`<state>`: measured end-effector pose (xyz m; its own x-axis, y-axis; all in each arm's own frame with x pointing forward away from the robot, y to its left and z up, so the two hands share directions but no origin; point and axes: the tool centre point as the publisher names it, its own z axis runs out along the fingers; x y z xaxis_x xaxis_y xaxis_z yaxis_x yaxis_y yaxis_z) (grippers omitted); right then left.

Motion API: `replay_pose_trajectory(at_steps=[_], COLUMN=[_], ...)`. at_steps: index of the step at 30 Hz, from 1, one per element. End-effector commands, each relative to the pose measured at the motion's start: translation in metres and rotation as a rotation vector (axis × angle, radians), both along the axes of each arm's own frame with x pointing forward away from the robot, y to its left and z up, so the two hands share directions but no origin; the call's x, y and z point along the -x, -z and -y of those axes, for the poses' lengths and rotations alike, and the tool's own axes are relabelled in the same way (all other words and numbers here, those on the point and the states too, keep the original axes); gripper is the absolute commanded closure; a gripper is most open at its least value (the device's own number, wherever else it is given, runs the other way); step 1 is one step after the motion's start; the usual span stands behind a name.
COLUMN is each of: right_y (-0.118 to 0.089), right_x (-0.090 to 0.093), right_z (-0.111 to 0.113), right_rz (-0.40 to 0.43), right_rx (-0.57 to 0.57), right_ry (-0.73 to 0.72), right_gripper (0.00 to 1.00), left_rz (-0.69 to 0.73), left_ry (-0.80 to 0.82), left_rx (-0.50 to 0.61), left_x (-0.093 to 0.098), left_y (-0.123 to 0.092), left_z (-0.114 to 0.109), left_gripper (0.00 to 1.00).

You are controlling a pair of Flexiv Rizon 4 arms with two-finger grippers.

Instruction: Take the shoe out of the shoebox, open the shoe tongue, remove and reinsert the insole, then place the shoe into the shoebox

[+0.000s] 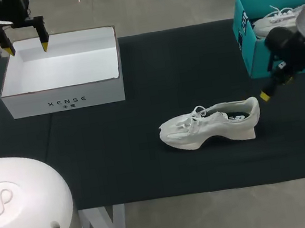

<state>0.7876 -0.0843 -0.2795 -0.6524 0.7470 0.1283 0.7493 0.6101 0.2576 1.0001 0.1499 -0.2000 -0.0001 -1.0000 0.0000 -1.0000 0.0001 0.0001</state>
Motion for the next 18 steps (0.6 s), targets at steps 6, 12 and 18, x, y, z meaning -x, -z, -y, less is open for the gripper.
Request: replay_pose_trajectory(at_steps=[6,12,18], right_y=[0.000,-0.007,-0.013], right_x=[-0.004,0.003,0.015], right_z=[0.001,0.008,0.016], right_rz=[0.011,0.179,0.397], right_rx=[0.009,-0.059,-0.133], right_ry=[-0.124,-0.371,-0.807], right_gripper=[0.00,0.00,0.00], left_rz=[0.000,0.000,0.000], left_ry=[0.000,0.000,0.000], left_rx=[0.000,0.000,0.000], left_x=[0.000,0.000,0.000], left_y=[0.000,0.000,0.000], left_z=[0.000,0.000,0.000], left_gripper=[0.00,0.00,0.00])
